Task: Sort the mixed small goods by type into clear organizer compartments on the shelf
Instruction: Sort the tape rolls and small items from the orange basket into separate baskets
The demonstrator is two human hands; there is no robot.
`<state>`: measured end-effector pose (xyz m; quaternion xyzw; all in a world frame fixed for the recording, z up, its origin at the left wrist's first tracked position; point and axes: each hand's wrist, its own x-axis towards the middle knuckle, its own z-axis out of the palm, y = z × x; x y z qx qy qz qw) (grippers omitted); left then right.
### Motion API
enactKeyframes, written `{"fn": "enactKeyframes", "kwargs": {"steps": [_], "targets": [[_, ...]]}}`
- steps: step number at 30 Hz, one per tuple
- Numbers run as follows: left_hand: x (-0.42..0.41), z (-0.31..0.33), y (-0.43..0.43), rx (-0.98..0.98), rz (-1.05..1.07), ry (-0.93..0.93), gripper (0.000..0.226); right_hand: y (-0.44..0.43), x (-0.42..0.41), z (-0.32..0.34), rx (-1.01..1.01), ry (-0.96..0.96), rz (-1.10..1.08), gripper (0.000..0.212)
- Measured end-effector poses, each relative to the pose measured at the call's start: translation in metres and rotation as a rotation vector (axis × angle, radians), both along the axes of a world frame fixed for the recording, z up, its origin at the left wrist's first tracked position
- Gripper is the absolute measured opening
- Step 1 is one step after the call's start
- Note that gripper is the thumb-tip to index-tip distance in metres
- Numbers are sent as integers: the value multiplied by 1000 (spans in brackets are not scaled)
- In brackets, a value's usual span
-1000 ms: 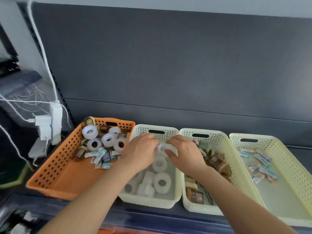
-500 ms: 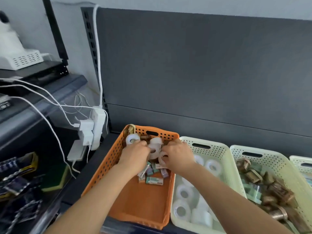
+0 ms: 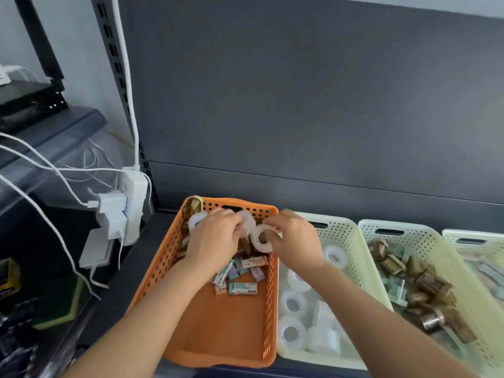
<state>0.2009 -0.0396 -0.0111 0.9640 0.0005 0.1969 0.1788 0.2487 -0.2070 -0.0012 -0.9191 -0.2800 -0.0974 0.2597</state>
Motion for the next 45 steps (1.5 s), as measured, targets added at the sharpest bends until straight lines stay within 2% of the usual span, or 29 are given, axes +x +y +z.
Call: {"fn": "enactKeyframes", "kwargs": {"steps": [4, 8, 13, 18, 23, 28, 32, 36, 40, 45], "targets": [[-4, 21, -29, -96, -45, -98, 16, -32, -4, 11, 133, 25, -47, 11], [-12, 33, -69, -100, -115, -89, 15, -74, -9, 15, 148, 53, -85, 13], [-18, 33, -109, -8, -167, 35, 16, -117, -16, 13, -4, 138, -87, 19], [-34, 23, -132, 187, -249, 274, 16, -145, -24, 2, -257, 235, -47, 15], [-41, 13, -144, 332, -279, 354, 8, -150, -30, -12, -314, 86, -10, 22], [-43, 13, -141, 422, -323, 424, 23, -149, -37, -24, -485, 55, 44, 21], [-46, 8, -135, 402, -329, 559, 41, -147, -34, -24, -407, 68, 43, 26], [-49, 10, -127, 303, -347, 528, 42, -132, -31, -17, -324, 46, -6, 26], [-50, 20, -101, 175, -320, 389, 26, -100, -28, -6, -258, 34, 20, 23], [-47, 31, -47, 209, -144, 282, 22, -51, -29, 1, -208, 35, 121, 23]]}}
